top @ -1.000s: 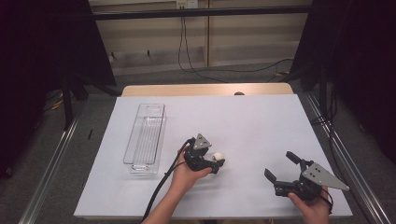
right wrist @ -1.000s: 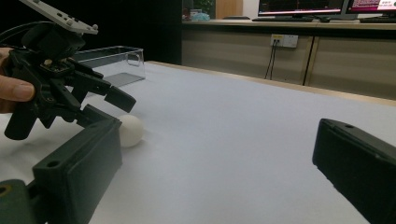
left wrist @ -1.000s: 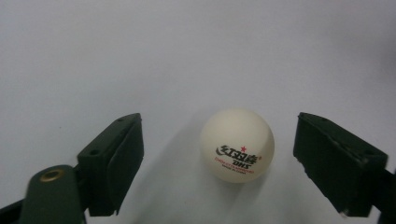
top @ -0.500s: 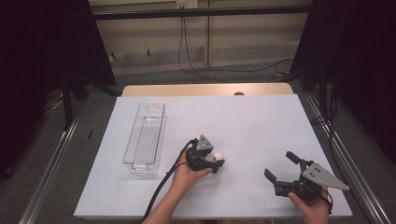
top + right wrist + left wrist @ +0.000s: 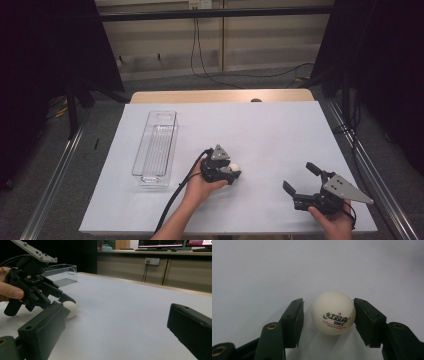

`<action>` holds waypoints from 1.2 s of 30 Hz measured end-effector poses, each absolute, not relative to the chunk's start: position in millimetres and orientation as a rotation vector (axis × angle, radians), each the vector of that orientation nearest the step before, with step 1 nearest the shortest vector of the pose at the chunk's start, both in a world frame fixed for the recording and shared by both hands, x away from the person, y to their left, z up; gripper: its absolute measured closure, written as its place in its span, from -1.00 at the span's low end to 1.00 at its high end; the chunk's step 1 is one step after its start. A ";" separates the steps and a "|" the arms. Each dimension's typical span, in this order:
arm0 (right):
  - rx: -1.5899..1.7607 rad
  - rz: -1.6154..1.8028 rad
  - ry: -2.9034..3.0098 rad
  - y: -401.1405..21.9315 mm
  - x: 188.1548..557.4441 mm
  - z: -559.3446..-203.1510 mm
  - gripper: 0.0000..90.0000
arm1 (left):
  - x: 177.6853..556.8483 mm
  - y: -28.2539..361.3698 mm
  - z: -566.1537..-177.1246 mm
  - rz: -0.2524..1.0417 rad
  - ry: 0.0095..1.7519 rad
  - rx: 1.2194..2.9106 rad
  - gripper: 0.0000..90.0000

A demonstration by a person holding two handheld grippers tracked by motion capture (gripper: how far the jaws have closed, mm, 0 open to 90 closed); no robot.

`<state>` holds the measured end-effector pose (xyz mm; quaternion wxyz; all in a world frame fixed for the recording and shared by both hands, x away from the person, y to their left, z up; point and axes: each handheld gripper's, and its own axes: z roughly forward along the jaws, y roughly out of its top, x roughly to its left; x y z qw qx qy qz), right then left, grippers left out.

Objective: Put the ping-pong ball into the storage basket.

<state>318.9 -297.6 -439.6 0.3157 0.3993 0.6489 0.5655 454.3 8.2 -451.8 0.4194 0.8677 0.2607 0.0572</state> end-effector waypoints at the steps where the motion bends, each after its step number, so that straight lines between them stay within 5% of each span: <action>1: 1.051 1.489 1.709 -297.6 318.9 -439.6 -0.98 | 454.0 6.8 -451.1 0.143 0.663 2.173 -0.03; 36: 1.049 1.488 1.697 -300.3 317.8 -438.7 -0.97 | 456.3 4.3 -452.9 0.116 0.667 2.209 0.13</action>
